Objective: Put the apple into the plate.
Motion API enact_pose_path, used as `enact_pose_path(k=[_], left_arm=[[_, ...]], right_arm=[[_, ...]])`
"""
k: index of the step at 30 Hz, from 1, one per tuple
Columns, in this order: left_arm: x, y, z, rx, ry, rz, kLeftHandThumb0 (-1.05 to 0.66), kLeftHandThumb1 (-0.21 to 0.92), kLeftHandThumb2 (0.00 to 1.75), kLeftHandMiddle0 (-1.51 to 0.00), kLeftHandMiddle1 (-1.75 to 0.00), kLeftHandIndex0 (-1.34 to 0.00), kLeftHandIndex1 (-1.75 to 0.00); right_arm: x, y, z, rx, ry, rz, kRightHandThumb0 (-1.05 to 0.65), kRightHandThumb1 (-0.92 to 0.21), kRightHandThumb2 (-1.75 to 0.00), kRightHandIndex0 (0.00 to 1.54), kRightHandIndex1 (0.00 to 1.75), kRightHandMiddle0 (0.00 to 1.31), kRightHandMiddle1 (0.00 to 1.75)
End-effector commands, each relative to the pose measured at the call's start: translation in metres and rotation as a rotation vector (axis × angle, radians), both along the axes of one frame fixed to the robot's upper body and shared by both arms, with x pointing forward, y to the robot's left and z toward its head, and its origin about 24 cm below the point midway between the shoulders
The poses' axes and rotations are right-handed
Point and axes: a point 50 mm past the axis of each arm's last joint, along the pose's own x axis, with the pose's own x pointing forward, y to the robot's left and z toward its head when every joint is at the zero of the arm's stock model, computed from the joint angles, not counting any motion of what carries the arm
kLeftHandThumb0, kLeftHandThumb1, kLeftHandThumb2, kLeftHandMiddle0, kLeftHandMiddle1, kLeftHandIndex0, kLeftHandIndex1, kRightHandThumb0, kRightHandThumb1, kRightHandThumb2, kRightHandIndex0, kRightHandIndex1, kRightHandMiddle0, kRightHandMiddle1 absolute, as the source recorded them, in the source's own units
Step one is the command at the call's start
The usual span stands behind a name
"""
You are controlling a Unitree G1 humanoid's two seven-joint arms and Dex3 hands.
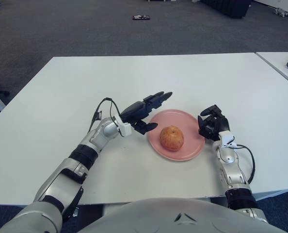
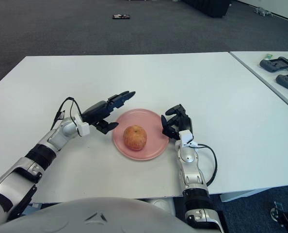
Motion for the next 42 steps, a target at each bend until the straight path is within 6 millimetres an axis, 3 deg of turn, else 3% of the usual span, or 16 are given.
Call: enact_pose_path(k=[1,3,5,12,13,17,21,24,26,28,31,34,37,41,42], left_arm=[[0.009,0.007,-0.017,-0.046,0.126,0.086,-1.00,0.92,0.89,0.00,0.00,0.00,0.00],[0.021,0.014,-0.038,-0.069,0.235,0.213,-0.99,0.92,0.91,0.00,0.00,0.00,0.00],[0.026,0.017,-0.046,-0.096,0.280,0.283,-0.98,0.92,0.92,0.00,0.00,0.00,0.00],[0.032,0.017,-0.027,-0.353,0.272,0.340,-0.99,0.92,0.99,0.00,0.00,0.00,0.00],[0.031,0.018,-0.024,-0.380,0.267,0.337,-0.99,0.92,0.99,0.00,0.00,0.00,0.00],[-0.017,0.033,-0.005,-0.525,0.179,0.309,-1.01,0.92,0.96,0.00,0.00,0.00,0.00],[-0.014,0.033,-0.011,-0.597,0.264,0.357,-1.01,0.92,0.95,0.00,0.00,0.00,0.00],[-0.007,0.031,-0.023,-0.699,0.374,0.429,-0.99,0.92,0.95,0.00,0.00,-0.01,0.00],[-0.006,0.031,-0.028,-0.742,0.412,0.464,-0.97,0.92,0.94,0.00,-0.14,0.00,-0.21],[-0.006,0.032,-0.030,-0.766,0.426,0.489,-0.95,0.92,0.91,0.00,-0.37,0.00,-0.54],[-0.011,0.036,-0.039,-0.782,0.425,0.599,-0.92,0.92,0.92,0.00,-0.87,0.00,-1.13],[-0.013,0.039,-0.046,-0.788,0.437,0.690,-0.87,0.92,0.93,-0.03,-1.28,0.00,-1.51],[-0.016,0.045,-0.058,-0.801,0.476,0.801,-0.81,0.92,0.93,-0.15,-1.58,-0.07,-1.67],[-0.017,0.046,-0.065,-0.832,0.513,0.862,-0.73,0.89,0.95,-0.35,-1.70,-0.24,-1.73],[-0.017,0.046,-0.065,-0.841,0.520,0.870,-0.62,0.78,0.96,-0.42,-1.72,-0.30,-1.73]], right_arm=[[-0.013,-0.003,-0.022,0.003,0.129,-0.001,-0.39,-0.62,-0.94,0.66,1.66,0.38,1.75],[-0.013,-0.003,-0.022,0.006,0.132,-0.003,-0.39,-0.62,-0.94,0.66,1.66,0.38,1.75],[-0.013,-0.003,-0.023,0.008,0.135,-0.005,-0.39,-0.62,-0.94,0.65,1.66,0.38,1.75],[-0.012,-0.002,-0.024,0.010,0.150,-0.010,-0.39,-0.62,-0.94,0.62,1.68,0.38,1.75],[-0.012,-0.002,-0.024,0.009,0.151,-0.010,-0.39,-0.62,-0.94,0.62,1.68,0.38,1.75],[-0.012,-0.001,-0.025,0.006,0.159,-0.006,-0.39,-0.63,-0.93,0.59,1.70,0.37,1.75],[-0.011,0.002,-0.025,0.000,0.155,0.001,-0.39,-0.64,-0.92,0.57,1.70,0.36,1.75],[-0.008,0.016,-0.015,-0.013,0.106,0.032,-0.39,-0.64,-0.91,0.57,1.71,0.36,1.75],[-0.008,0.021,-0.012,-0.019,0.084,0.048,-0.39,-0.64,-0.92,0.57,1.72,0.36,1.75],[-0.008,0.019,-0.012,-0.027,0.082,0.056,-0.39,-0.63,-0.93,0.58,1.72,0.37,1.75],[-0.009,0.019,-0.013,-0.044,0.086,0.077,-0.39,-0.61,-0.95,0.60,1.72,0.38,1.75],[-0.009,0.024,-0.013,-0.046,0.082,0.093,-0.40,-0.60,-0.97,0.62,1.71,0.39,1.75],[-0.009,0.031,-0.011,-0.042,0.067,0.115,-0.40,-0.59,-0.98,0.64,1.68,0.40,1.75],[-0.008,0.036,-0.008,-0.046,0.051,0.133,-0.40,-0.57,-1.00,0.67,1.63,0.41,1.75],[-0.008,0.037,-0.008,-0.048,0.048,0.137,-0.40,-0.57,-1.01,0.68,1.62,0.41,1.75]])
